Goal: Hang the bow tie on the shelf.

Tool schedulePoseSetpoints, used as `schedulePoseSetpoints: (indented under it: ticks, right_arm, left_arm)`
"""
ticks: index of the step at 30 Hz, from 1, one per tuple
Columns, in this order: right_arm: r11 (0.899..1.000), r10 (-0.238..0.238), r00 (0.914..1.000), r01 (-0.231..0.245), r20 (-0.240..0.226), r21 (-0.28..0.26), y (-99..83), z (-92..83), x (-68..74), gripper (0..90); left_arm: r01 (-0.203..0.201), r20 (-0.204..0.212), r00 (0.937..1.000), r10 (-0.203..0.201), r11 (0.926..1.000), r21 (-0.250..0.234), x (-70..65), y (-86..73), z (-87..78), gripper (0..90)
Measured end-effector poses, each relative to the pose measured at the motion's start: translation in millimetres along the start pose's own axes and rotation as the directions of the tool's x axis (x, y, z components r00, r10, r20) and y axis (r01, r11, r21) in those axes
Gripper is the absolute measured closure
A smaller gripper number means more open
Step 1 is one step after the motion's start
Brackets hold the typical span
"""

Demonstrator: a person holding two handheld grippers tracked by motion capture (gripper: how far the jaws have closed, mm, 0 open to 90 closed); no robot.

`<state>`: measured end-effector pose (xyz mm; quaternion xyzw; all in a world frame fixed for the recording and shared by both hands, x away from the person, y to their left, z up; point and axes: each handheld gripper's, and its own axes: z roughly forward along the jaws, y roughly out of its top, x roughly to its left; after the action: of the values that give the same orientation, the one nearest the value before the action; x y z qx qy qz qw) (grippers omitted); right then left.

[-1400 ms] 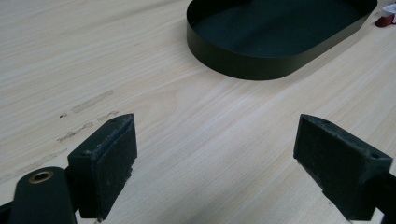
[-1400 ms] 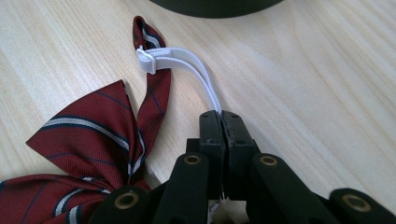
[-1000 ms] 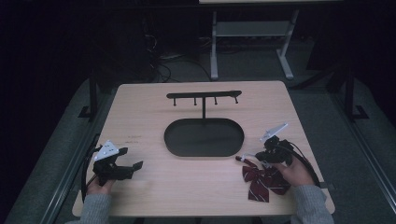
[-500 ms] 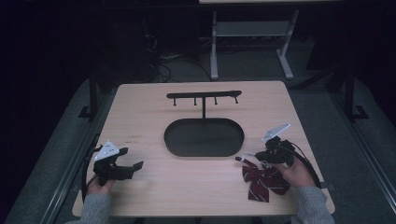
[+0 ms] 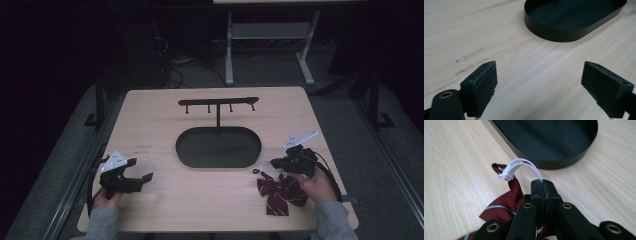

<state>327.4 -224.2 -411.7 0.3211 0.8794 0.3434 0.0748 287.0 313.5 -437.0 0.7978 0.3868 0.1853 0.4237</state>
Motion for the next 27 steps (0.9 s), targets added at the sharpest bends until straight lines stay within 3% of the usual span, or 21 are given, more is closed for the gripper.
schedulePoseSetpoints:
  ticks: [10,17,27]
  right_arm:
    - [0.993,0.013,0.9994,-0.017,-0.033,-0.113,6.1,-12.8,12.5,88.7]
    - [0.979,0.003,0.9991,-0.012,-0.043,-0.202,19.1,-29.5,21.8,88.7]
    - [0.968,-0.018,0.9991,0.008,-0.039,-0.252,43.9,-44.4,29.0,88.7]
  left_arm:
    - [-0.003,-0.001,1.0000,0.003,1.0000,-0.002,-0.4,0.1,-0.7,13.1]
    - [-0.003,-0.001,1.0000,0.003,1.0000,-0.002,-0.3,0.2,-0.8,13.0]
    - [-0.001,-0.001,1.0000,0.001,1.0000,-0.005,-0.3,0.4,-1.7,13.1]
